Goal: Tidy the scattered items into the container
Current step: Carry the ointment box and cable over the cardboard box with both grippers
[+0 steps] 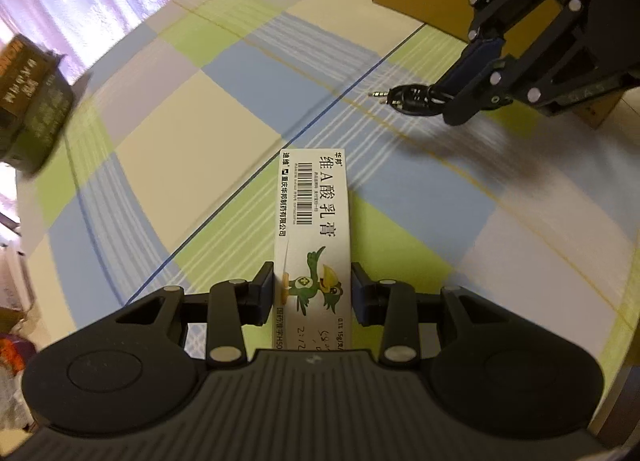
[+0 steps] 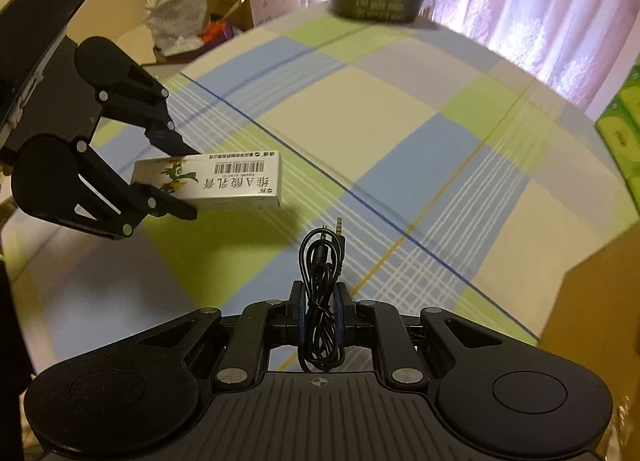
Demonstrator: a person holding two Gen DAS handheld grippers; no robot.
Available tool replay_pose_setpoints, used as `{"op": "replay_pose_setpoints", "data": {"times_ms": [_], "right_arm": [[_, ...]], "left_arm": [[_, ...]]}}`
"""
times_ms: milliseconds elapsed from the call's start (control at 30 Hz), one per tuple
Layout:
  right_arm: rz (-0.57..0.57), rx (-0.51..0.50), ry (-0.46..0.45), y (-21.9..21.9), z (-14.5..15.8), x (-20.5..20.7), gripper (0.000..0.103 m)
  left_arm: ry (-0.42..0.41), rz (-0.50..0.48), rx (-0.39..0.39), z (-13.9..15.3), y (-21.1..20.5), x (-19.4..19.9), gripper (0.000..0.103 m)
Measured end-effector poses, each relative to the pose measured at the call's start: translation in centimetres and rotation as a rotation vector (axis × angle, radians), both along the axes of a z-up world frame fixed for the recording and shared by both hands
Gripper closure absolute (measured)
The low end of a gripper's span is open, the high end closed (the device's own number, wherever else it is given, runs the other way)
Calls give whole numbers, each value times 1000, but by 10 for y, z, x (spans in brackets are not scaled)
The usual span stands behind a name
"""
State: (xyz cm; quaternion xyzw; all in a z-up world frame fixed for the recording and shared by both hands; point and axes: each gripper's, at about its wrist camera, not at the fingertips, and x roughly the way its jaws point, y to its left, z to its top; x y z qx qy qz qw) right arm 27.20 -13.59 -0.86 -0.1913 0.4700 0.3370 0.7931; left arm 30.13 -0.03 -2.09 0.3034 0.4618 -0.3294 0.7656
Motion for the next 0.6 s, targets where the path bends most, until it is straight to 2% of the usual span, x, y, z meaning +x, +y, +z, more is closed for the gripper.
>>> {"op": "replay_pose_setpoints", "data": {"times_ms": [200,600], "right_arm": [[-31,29,-47,-18,34,-36,87],[-106,73,-161,-63,95,-82,87]], "left_arm": [[-45,19,5,36,-11,-34,70],[-116,-53,24,87,-60,-93,70]]}}
